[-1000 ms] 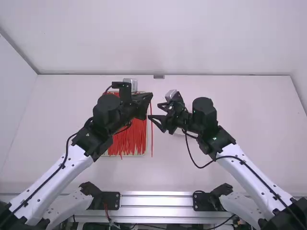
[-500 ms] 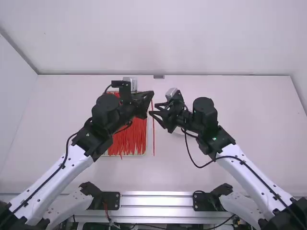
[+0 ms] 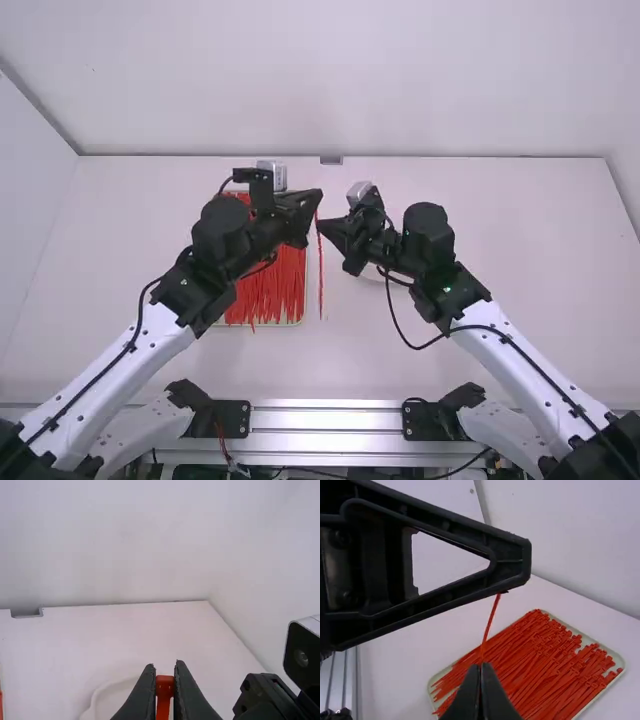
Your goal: Fasten the cable tie
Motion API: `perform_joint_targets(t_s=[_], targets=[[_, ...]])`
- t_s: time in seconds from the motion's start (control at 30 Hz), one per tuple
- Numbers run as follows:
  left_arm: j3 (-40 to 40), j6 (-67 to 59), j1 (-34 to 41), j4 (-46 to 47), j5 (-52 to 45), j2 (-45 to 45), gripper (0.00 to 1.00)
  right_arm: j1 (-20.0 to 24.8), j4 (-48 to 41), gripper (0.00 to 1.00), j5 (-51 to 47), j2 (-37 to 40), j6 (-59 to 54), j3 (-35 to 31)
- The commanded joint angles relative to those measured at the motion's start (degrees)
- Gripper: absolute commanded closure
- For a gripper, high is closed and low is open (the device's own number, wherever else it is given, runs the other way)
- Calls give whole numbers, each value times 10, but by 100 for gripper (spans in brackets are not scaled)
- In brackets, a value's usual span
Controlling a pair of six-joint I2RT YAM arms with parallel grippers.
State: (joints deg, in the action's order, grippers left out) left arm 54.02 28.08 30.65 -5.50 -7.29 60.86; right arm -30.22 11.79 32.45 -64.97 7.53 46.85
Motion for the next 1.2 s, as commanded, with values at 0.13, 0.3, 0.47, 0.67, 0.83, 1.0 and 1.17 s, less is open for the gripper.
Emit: perform_joint_targets(t_s=[0.13,0.3,0.47,0.67,0.83,1.0,1.17], targets=[[-1,0,9,3,-12,-11,98,6,5,100,7,-3,2,-4],[-1,0,9,5,-12,-11,98,22,2,100,17,-3,2,-4],[-1,-9,9,1,-13,-11,71,45,-2,100,53,-3,2,-4],[-1,-41,8,14,-29,-11,41,71,-6,100,90,-3,0,-4],[-1,-61,8,31,-28,-22,17,106,-14,100,127,-3,0,-4],[-1,-70,8,40,-31,-42,14,132,-19,100,164,-3,-4,-4],[-1,-117,8,51,-71,-63,8,152,-17,100,196,-3,-5,-4]])
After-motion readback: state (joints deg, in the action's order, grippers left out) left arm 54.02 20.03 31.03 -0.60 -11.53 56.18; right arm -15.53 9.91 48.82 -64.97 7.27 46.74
